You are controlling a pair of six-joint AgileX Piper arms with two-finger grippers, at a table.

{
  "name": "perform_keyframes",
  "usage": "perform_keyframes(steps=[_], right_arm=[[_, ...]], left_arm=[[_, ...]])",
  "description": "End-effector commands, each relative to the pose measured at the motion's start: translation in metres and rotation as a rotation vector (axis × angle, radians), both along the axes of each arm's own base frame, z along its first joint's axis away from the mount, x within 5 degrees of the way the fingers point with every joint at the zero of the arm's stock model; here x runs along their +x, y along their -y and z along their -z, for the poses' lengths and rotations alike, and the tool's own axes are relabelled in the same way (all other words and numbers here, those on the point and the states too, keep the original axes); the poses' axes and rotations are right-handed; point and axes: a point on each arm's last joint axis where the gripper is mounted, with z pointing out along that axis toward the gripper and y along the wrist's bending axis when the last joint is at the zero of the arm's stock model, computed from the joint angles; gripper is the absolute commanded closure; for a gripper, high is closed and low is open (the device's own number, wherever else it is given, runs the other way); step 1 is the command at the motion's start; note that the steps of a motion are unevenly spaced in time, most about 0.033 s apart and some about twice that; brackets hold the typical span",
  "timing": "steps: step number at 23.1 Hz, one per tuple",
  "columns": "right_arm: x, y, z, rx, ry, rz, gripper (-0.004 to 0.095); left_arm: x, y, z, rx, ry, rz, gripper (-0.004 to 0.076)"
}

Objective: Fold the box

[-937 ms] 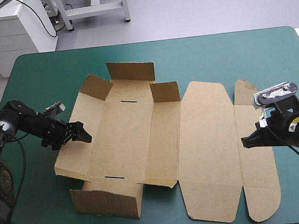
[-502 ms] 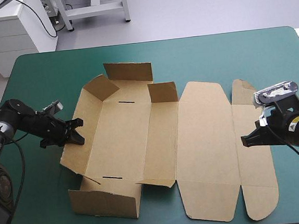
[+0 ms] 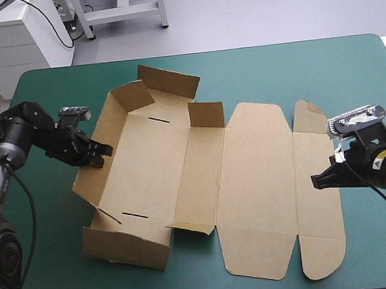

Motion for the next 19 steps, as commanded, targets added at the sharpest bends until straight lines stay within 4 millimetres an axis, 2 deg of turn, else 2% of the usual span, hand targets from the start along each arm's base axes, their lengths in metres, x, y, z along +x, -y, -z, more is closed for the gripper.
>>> perform_keyframes(steps=[1, 2, 7, 14, 19], right_arm=[[0.0, 0.001, -0.012, 0.011, 0.083, 0.009, 0.091], [0.0, 0.001, -0.012, 0.011, 0.083, 0.009, 0.091], [-0.001, 0.001, -0.012, 0.017, 0.077, 0.007, 0.091], [-0.001, 0.0, -0.012, 0.027, 0.072, 0.011, 0.091], [-0.003, 0.0, -0.01, 0.025, 0.04, 0.008, 0.091]], left_arm=[[-0.012, 0.032, -0.044, 0.086, 0.1, 0.148, 0.0731], [-0.012, 0.05, -0.058, 0.16, 0.167, 0.238, 0.0731], [-0.01, 0.099, -0.086, 0.37, 0.347, 0.493, 0.0731], [0.001, 0.136, -0.088, 0.762, 0.515, 0.672, 0.0731], [0.013, 0.165, -0.092, 0.943, 0.745, 0.771, 0.0731]])
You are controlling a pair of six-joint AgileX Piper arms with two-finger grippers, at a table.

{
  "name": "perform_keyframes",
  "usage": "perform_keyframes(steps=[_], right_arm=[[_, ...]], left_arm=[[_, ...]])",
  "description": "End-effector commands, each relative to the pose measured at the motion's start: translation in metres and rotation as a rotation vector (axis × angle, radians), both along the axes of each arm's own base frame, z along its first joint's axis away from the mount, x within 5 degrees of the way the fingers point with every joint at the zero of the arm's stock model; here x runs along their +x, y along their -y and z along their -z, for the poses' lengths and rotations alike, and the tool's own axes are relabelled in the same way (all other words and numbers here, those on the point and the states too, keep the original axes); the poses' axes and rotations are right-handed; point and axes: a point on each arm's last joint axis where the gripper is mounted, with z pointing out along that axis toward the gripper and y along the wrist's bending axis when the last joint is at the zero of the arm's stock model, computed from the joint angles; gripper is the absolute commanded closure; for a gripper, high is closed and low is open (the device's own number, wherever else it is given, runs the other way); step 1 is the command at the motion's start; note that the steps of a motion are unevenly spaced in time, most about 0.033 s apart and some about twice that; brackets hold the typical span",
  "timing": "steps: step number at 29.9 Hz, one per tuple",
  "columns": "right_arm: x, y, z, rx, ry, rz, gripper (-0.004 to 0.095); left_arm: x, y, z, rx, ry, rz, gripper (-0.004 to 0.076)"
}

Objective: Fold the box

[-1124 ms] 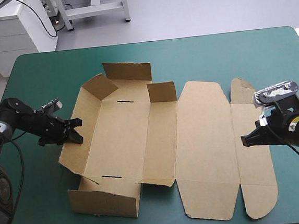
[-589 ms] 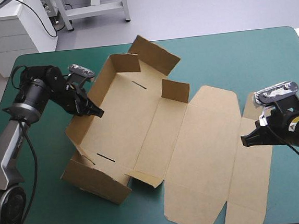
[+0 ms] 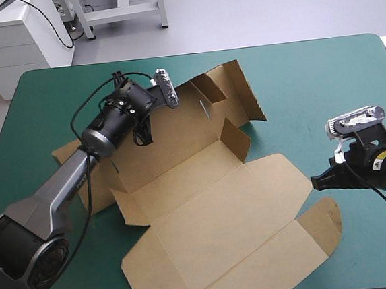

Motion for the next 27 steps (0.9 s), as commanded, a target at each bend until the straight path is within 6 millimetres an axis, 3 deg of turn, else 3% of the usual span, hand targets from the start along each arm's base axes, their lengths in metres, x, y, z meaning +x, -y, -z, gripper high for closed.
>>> perform_keyframes(steps=[1, 7, 15, 20, 27], right_arm=[[-0.002, 0.001, -0.01, 0.015, 0.051, 0.004, 0.091], [-0.002, 0.001, -0.01, 0.022, 0.048, 0.011, 0.091], [-0.002, 0.001, -0.01, 0.033, 0.049, 0.024, 0.091], [-0.002, 0.001, -0.011, 0.043, 0.05, 0.034, 0.091], [0.002, 0.0, -0.015, 0.11, 0.092, 0.095, 0.091]], left_arm=[[-0.002, 0.011, -0.04, 0.043, 0.264, 0.133, 0.0731], [-0.016, 0.043, -0.044, 0.0, 0.323, 0.255, 0.0731], [-0.04, 0.058, -0.037, 0.043, 0.413, 0.282, 0.0731], [-0.065, 0.059, -0.03, 0.01, 0.46, 0.342, 0.0731], [-0.072, 0.047, -0.008, 0.079, 0.595, 0.329, 0.0731]])
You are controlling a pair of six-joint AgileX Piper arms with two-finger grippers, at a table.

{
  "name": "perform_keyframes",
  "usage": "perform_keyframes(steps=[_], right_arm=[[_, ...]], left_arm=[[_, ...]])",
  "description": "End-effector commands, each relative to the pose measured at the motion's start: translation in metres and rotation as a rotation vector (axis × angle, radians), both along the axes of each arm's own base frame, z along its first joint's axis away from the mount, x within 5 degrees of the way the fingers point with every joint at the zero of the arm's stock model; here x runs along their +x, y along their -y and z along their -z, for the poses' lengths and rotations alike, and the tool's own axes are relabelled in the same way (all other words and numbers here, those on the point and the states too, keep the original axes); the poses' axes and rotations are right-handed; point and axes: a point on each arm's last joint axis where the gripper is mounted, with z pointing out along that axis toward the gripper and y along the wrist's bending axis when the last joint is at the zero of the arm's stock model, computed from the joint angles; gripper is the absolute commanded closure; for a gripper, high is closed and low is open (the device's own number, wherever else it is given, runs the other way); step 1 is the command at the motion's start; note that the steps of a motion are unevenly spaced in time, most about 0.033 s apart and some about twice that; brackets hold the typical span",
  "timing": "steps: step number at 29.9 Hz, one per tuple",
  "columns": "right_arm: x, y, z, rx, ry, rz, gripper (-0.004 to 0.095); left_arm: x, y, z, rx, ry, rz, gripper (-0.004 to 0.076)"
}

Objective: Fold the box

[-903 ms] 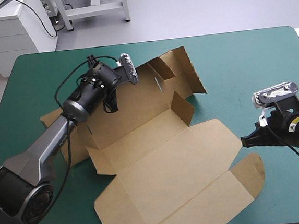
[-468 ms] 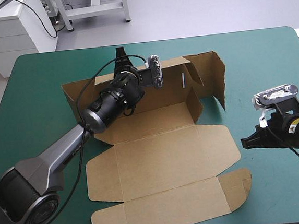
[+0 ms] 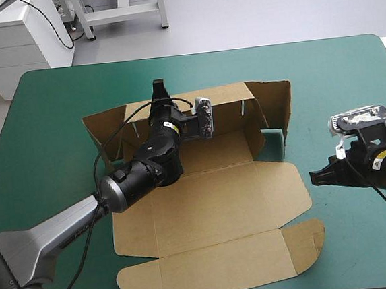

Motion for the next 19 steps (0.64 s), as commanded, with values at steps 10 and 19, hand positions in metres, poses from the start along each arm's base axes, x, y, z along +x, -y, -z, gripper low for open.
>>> perform_keyframes(steps=[10, 19], right_arm=[[0.03, 0.001, -0.026, 0.019, 0.171, 0.071, 0.0908], [0.099, -0.004, -0.056, -0.064, 0.188, 0.082, 0.0908]], left_arm=[[-0.017, -0.003, 0.002, -0.017, 0.316, 0.055, 0.0731], [-0.031, 0.003, 0.012, 0.019, 0.349, 0.064, 0.0731]])
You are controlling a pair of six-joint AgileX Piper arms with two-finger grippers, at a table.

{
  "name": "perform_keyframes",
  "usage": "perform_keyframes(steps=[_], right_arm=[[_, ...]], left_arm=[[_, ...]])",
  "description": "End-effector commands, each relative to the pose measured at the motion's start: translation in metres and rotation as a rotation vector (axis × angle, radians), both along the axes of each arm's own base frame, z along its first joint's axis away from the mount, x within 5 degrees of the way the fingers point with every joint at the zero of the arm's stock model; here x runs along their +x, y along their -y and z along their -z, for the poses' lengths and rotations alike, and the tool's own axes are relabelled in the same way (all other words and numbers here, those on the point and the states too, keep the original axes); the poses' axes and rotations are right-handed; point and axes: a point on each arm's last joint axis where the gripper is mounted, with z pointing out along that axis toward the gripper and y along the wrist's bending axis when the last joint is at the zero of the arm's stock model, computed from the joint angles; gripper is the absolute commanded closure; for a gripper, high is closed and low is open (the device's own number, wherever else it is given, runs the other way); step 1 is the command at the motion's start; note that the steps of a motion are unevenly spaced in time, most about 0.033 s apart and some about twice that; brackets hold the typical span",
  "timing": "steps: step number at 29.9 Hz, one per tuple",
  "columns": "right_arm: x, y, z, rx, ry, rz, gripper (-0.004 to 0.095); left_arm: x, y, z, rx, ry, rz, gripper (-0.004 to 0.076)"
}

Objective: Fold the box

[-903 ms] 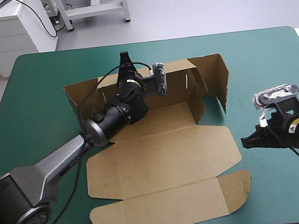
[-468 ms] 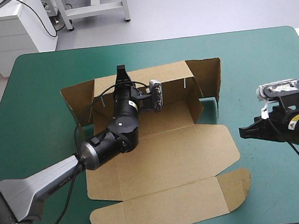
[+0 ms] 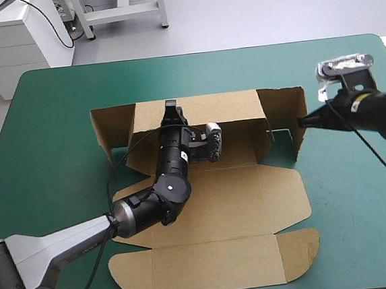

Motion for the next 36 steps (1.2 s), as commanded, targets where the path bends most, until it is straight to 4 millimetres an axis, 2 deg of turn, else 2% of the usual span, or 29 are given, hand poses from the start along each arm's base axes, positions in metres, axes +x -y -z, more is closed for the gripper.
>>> perform_keyframes(steps=[1, 4, 7, 14, 20, 23, 27, 33, 36], right_arm=[[0.023, -0.001, -0.033, -0.012, 0.131, 0.004, 0.0908], [0.048, -0.004, -0.04, -0.014, 0.144, 0.006, 0.0908], [0.072, -0.008, -0.039, -0.02, 0.114, 0.007, 0.0909], [0.135, -0.018, -0.015, -0.036, 0.037, 0.002, 0.091], [0.164, -0.023, 0.009, -0.06, -0.068, -0.02, 0.091], [0.168, -0.026, 0.019, -0.044, -0.143, -0.031, 0.091], [0.163, -0.031, 0.021, -0.005, -0.196, -0.073, 0.091], [0.148, -0.019, 0.012, 0.154, -0.215, -0.113, 0.091], [0.138, -0.013, 0.017, 0.195, -0.245, -0.134, 0.091]], left_arm=[[-0.006, -0.006, -0.032, -0.024, 0.132, -0.007, 0.0731], [-0.006, -0.006, -0.032, -0.024, 0.133, -0.011, 0.0731], [-0.006, -0.006, -0.032, -0.024, 0.133, -0.011, 0.0731], [-0.006, -0.006, -0.032, -0.024, 0.133, -0.009, 0.0731], [-0.006, -0.006, -0.032, -0.024, 0.133, -0.009, 0.0731], [-0.006, -0.006, -0.032, -0.024, 0.133, -0.009, 0.0731], [-0.006, -0.006, -0.032, -0.024, 0.133, -0.009, 0.0731], [-0.006, -0.006, -0.032, -0.024, 0.132, -0.008, 0.0731], [-0.006, -0.006, -0.032, -0.024, 0.132, -0.008, 0.0731]])
